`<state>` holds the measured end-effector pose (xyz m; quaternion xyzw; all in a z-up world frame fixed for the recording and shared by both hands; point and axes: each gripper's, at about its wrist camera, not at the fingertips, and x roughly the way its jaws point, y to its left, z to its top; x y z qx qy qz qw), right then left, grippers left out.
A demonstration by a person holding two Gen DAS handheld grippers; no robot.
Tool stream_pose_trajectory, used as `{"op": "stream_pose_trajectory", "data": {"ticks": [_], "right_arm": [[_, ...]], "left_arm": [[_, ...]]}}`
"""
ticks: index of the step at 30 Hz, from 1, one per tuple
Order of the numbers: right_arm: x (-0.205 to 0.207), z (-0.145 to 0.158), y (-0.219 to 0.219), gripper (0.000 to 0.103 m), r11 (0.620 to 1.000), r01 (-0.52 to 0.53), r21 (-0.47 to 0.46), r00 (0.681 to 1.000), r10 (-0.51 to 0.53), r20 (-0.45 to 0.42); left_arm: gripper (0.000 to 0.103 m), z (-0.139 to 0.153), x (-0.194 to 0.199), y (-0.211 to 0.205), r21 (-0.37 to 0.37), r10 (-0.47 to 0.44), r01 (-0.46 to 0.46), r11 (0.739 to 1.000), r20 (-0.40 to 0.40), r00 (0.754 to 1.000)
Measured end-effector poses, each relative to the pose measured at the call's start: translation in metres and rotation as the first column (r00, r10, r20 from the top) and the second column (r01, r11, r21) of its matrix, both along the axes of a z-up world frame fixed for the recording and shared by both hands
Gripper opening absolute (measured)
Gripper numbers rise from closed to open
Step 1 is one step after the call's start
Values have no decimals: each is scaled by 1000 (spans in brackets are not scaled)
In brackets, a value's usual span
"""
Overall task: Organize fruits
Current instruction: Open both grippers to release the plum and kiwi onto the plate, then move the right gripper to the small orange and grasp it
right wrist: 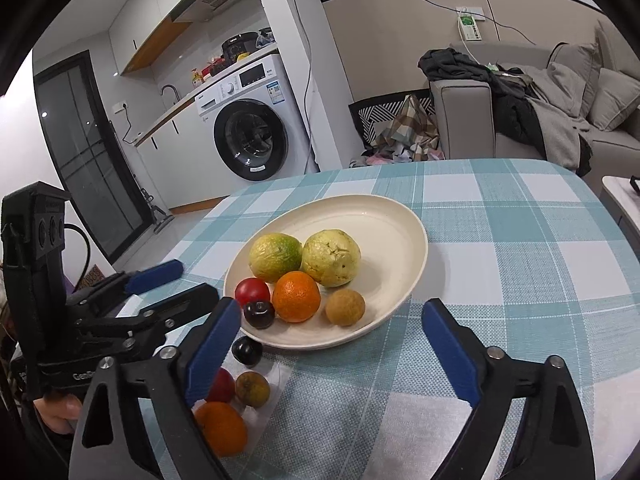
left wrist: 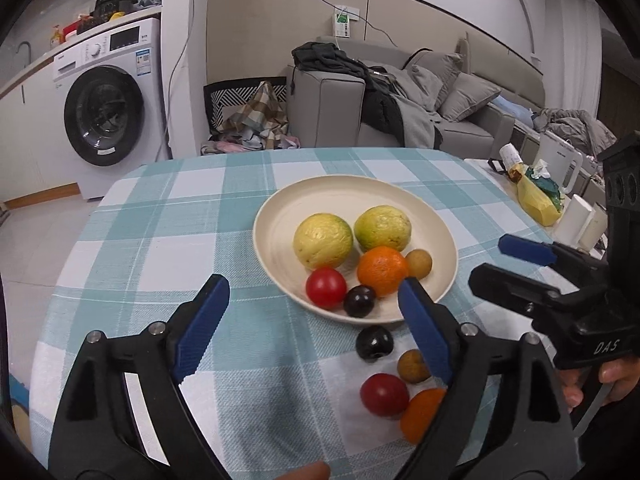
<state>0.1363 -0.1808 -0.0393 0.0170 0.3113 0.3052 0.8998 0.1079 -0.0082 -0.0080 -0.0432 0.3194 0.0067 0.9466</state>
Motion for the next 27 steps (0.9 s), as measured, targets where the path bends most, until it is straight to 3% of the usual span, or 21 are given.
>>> {"op": "stream_pose_trajectory", "data": {"ticks": [4, 6, 15, 27], "right_arm": [[-6, 1, 2, 103, 999, 6, -42, 1000, -5, 23], [-10, 0, 4, 103, 998, -9, -56, 1000, 10, 24], [-19, -3, 10, 103, 991, -43, -129, 998, 48, 36], [-46, -8, 12, 103, 979, -114, -168, 993, 111, -25]], "left_arm": [[92, 0, -11, 4, 14, 13, -13, 1000, 1, 1000], [102, 1, -18, 5, 21, 24, -24, 999, 9, 1000], [102, -4, -44, 3, 42, 31, -32, 999, 5, 999], [102, -5, -70, -7, 43, 17, -17, 999, 3, 1000]]}}
